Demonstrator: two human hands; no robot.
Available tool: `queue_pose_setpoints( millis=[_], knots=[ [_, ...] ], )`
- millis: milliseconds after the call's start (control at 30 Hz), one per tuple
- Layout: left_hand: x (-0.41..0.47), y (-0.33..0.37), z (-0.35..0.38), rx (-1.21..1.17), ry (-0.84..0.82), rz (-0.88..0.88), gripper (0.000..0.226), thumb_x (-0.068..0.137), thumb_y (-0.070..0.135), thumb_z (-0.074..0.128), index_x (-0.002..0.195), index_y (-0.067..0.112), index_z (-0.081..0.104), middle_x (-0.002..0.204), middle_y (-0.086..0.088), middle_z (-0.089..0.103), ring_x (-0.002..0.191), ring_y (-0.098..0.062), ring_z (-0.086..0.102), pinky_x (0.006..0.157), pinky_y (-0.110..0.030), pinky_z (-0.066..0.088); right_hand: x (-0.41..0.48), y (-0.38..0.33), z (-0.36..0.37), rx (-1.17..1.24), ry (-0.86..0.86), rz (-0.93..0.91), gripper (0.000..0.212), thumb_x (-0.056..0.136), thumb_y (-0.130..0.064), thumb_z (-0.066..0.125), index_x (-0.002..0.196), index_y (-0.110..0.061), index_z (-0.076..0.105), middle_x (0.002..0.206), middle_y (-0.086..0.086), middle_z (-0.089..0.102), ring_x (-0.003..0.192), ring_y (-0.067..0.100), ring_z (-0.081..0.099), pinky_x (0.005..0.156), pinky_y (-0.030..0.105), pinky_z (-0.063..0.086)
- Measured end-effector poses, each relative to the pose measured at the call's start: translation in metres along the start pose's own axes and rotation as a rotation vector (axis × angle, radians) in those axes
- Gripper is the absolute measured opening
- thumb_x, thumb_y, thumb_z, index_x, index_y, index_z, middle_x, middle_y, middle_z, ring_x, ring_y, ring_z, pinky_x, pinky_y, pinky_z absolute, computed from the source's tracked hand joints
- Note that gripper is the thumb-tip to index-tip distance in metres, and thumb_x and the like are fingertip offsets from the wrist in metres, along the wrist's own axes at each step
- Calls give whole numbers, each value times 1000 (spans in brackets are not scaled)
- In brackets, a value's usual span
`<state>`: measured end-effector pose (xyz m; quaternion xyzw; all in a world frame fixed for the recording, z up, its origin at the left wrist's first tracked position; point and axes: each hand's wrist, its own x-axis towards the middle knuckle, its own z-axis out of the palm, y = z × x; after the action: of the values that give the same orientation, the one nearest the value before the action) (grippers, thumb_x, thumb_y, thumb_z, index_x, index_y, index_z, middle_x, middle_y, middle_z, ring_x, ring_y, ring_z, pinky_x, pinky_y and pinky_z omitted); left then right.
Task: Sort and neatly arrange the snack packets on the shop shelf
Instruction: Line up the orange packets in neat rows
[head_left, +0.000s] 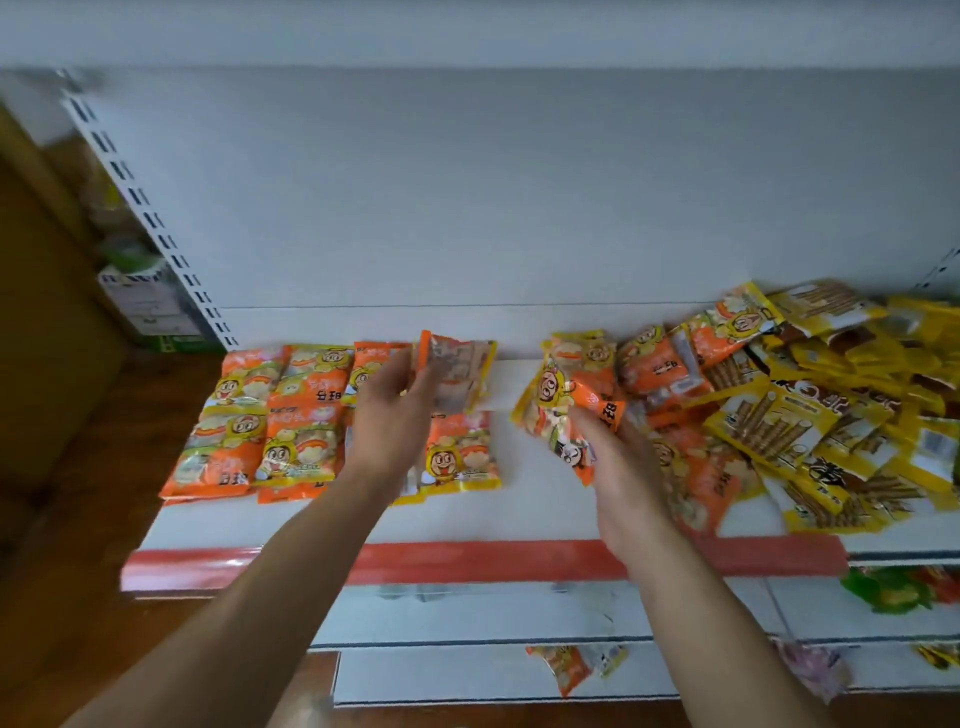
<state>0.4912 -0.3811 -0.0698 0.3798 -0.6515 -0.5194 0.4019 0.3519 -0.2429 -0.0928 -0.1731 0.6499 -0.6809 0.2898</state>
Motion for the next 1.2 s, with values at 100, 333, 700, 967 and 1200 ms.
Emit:
queue_pose_setpoints(
  millis=[100, 333, 700, 967, 1200],
  knots=[
    [-17, -5, -48, 123, 16, 157, 16, 98, 29, 57, 88, 28, 68, 69, 12, 58, 66, 0, 50, 61, -18, 37, -8, 15, 26, -79, -42, -56, 21, 91, -28, 63, 87, -46, 73, 87, -21, 73, 83, 1, 67, 71, 20, 50],
    [-30, -41, -84, 861, -31, 702, 27, 90, 8, 62, 115, 11, 72, 125, -4, 67, 119, -26, 61, 90, -44, 54, -16, 34, 75, -862, -167, -739, 63, 78, 10, 64, 135, -14, 57, 138, 3, 57, 129, 17, 50, 105, 29, 42],
    [-31, -67, -94, 1327, -622, 396, 79, 93, 69, 20, 154, 28, -11, 157, 7, -24, 144, -14, -29, 119, -38, -16, -5, 60, 85, -1465, -546, -585, 84, 94, -68, 24, 156, -18, -1, 162, -4, -15, 147, 15, -23, 121, 45, -8],
    [-3, -52, -81, 1141, -393, 458, 54, 104, 43, 19, 153, 22, 27, 161, -1, 19, 150, -20, 10, 123, -42, 6, 2, 40, 97, -1283, -321, -676, 53, 105, -34, 17, 153, -13, 27, 162, 2, 19, 151, 20, 7, 122, 42, 0],
    [28, -64, -64, 1221, -470, 268, 60, 102, 48, 14, 156, 26, 2, 164, 0, -8, 149, -19, -16, 122, -40, -5, 26, 38, 117, -1429, -332, -572, 56, 105, -38, 14, 156, -15, 10, 165, 3, -1, 151, 21, -8, 121, 48, -3]
  ],
)
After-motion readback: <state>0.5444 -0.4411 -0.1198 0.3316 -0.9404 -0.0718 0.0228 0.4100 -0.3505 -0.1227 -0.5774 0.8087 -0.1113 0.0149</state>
